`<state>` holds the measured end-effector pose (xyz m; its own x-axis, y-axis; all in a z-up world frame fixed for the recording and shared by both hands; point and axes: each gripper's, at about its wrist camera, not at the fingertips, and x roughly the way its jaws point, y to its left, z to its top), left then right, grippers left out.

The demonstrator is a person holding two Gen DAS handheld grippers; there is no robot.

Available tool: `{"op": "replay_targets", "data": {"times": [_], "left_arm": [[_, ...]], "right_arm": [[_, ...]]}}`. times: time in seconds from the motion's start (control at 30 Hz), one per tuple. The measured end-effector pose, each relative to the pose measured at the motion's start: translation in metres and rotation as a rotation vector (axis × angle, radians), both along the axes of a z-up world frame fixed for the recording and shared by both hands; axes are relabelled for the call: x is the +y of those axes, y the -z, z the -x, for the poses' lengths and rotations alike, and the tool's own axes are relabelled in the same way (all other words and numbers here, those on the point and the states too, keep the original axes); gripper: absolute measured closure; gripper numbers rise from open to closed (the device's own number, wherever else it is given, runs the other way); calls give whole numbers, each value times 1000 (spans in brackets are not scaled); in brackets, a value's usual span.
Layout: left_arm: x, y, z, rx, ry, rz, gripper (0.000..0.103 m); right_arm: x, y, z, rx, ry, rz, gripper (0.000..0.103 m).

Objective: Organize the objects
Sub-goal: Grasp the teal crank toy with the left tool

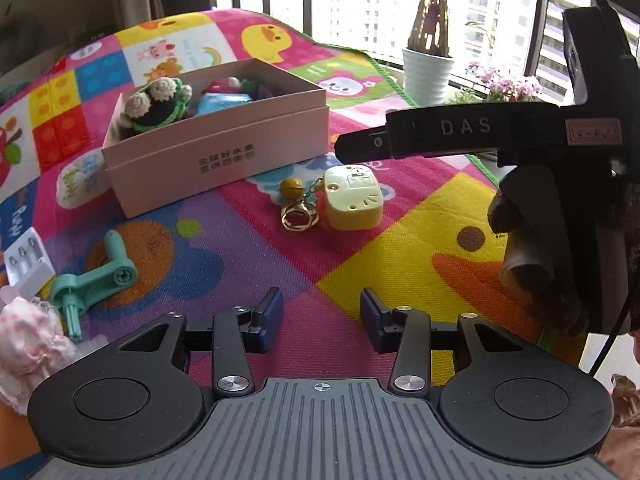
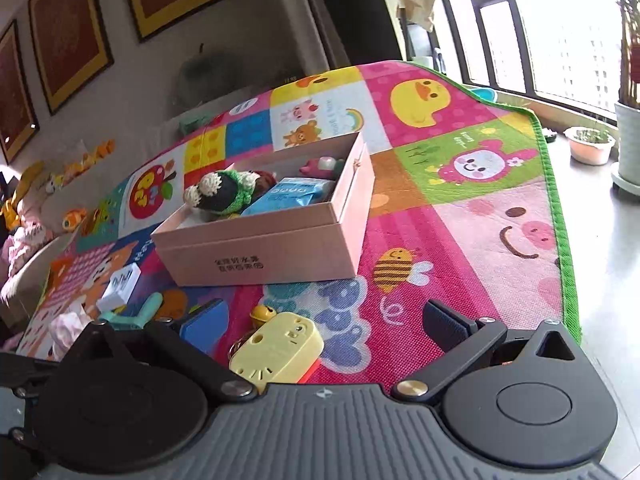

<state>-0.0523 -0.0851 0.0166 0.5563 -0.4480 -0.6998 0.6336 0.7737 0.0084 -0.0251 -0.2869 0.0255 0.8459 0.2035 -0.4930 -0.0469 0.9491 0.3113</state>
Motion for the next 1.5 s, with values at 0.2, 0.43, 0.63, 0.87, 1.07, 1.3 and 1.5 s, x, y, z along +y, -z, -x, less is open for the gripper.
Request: {"op": "replay_targets", "data": {"times": [0.2, 0.43, 0.63, 0.87, 1.07, 1.3, 1.5], "left_arm": [[3, -3, 8, 33, 78, -3, 55], [9, -1, 14, 91, 91, 78, 34], [-12, 2, 15, 67, 92, 46, 19], [36, -34, -7, -142, -123, -37, 30], [84, -35, -46, -129, -332, -34, 30], [82, -23, -52, 9, -247, 70, 31], [59, -38, -26, -67, -187, 44, 33]], "right_arm": [[-4, 1, -2, 6, 9, -25, 0], [-5, 2, -1, 3, 8, -35, 0], [-6, 2, -1, 2, 15, -41, 0], [-8, 2, 0, 2, 19, -52, 0], [-10, 3, -1, 5, 20, -62, 0], [-11, 3, -1, 8, 22, -61, 0], [-11, 4, -1, 8, 21, -61, 0]]}}
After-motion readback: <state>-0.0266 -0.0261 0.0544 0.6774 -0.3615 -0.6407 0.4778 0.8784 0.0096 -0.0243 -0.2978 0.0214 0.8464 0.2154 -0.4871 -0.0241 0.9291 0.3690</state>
